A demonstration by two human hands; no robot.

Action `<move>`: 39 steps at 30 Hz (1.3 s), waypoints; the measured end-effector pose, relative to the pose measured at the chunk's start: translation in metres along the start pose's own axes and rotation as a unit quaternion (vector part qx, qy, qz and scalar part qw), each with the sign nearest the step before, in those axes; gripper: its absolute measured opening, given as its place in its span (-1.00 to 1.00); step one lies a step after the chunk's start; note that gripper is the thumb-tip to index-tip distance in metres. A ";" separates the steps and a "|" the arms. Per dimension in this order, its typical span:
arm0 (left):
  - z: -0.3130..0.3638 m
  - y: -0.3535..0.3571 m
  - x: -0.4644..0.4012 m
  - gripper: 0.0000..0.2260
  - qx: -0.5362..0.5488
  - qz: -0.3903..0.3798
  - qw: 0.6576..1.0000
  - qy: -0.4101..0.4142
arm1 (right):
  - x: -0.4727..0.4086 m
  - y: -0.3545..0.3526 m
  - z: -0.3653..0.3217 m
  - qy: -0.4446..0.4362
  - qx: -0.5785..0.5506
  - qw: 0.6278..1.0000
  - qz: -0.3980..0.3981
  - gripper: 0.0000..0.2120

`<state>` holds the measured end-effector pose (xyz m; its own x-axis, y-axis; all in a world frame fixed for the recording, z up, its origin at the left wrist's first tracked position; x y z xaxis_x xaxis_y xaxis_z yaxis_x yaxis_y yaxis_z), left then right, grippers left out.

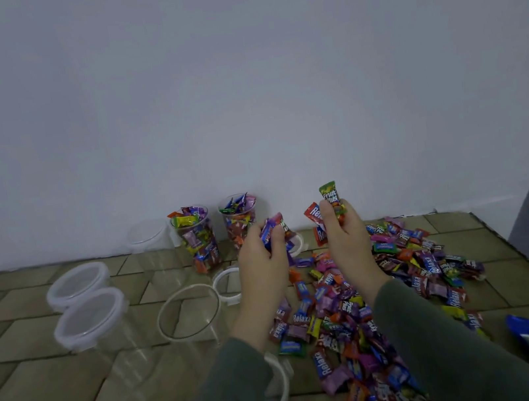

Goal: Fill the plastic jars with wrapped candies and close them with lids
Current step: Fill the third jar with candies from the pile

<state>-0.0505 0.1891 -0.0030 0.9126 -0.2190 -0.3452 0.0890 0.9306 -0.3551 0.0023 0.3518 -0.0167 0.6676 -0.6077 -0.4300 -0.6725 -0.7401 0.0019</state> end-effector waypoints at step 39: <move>-0.076 -0.129 -0.002 -0.86 0.114 -0.047 0.987 0.103 | 0.076 0.164 -0.011 0.132 -0.186 0.970 0.090 -0.67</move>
<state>-0.0943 0.0474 -0.0223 0.7977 -0.3403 -0.4979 0.2779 0.9401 -0.1974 -0.0538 0.1808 -0.0390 0.6412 -0.7531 -0.1473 -0.6571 -0.6381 0.4013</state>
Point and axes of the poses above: each hand's wrist, its own x-axis away from the middle knuckle, its own y-axis out of the palm, z = x × y, the point moved 9 cm from there along -x, towards the middle knuckle, and after that the axes turned 4 degrees about -y, right-handed, at the moved point
